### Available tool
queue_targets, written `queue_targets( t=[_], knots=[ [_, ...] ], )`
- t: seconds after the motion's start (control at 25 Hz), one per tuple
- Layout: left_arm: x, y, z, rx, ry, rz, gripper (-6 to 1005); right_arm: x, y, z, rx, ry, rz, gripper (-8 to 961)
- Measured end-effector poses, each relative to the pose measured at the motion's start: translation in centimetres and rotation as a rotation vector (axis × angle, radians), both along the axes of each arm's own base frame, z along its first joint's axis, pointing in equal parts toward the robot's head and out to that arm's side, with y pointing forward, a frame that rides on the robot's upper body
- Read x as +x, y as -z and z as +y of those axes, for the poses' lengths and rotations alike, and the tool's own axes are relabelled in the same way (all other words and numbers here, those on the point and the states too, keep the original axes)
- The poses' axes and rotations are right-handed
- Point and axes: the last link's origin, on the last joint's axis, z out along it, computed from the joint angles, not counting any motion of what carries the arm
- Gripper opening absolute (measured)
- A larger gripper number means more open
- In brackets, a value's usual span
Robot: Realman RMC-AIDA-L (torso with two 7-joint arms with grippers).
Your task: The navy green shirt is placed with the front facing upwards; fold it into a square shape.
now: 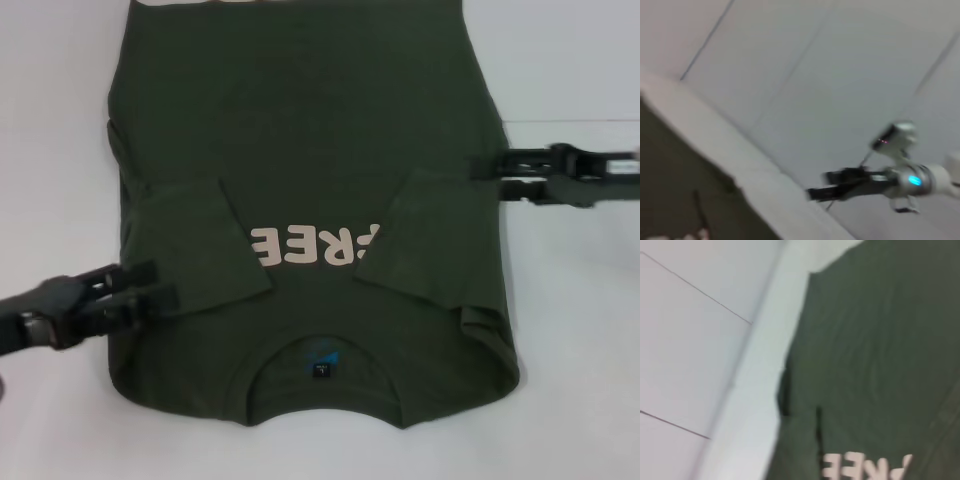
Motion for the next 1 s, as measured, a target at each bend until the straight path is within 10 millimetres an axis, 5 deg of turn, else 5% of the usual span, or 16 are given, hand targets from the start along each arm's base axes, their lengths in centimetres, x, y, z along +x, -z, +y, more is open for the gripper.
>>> queue_targets(
  t=[0.16,0.48,1.0],
  knots=[
    [-1.1,-2.3,0.4,-0.077,-0.153,0.037,916,3.2,-1.5,-3.5,0.032,0.046,0.129,831],
    [-3.5,-2.0,2.6,-0.171,-0.387,0.213,915,7.6,-1.6,-8.2,0.062,0.129,0.167,822],
    [-4.9,0.1,4.6,-0.124,-0.462,0.372,915,8.6,-1.5,-9.4,0.077,0.147,0.189,823]
  ],
)
